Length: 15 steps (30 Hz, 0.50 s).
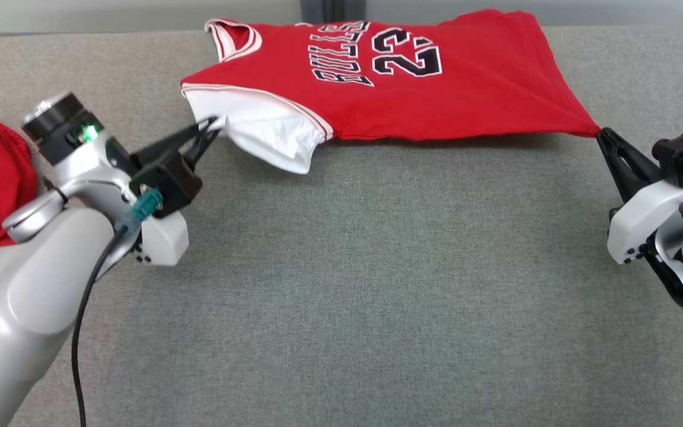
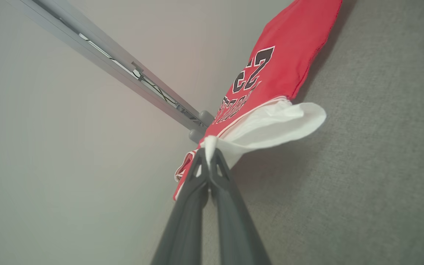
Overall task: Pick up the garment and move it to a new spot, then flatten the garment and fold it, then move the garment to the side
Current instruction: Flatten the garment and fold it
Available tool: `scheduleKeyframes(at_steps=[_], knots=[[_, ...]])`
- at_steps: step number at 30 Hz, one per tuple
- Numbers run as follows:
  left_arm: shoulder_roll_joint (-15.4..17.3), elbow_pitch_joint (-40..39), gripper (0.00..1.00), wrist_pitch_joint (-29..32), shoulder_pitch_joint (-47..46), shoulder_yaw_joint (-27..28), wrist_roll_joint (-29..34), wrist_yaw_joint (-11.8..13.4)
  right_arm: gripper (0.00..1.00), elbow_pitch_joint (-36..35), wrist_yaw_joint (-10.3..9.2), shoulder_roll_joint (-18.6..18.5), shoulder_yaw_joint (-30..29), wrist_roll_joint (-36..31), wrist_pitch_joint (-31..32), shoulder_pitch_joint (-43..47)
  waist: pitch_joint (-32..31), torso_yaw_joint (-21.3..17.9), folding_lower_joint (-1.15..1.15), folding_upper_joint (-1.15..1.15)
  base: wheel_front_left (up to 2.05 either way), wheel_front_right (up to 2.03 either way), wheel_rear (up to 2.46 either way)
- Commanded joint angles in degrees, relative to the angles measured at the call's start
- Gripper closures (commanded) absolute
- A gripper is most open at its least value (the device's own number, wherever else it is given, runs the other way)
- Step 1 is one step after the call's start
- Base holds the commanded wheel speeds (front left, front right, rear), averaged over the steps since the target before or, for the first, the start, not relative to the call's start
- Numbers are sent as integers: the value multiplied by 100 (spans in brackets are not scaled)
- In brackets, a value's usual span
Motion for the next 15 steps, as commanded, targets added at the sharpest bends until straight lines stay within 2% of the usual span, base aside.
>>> scheduleKeyframes(at_steps=[1, 10, 13, 15], knots=[[55, 76, 100, -2, 112, -149, -37, 1, 100, 89, -1, -117, 93, 105, -25, 106, -124, 29, 0, 0, 0, 0, 0], [150, 495, 100, -2, 475, -914, -511, 2, 100, 432, -1, -279, 1071, 697, -24, 360, -543, 114, 0, 0, 0, 0, 0], [121, 702, 100, -2, 538, -1326, -810, 1, 100, 361, -1, -307, 1554, 1204, 54, 522, -702, 166, 0, 0, 0, 0, 0], [134, 812, 100, -2, 570, -1687, -1251, 0, 100, 264, -1, -522, 2040, 1582, 163, 515, -843, 190, 0, 0, 0, 0, 0]])
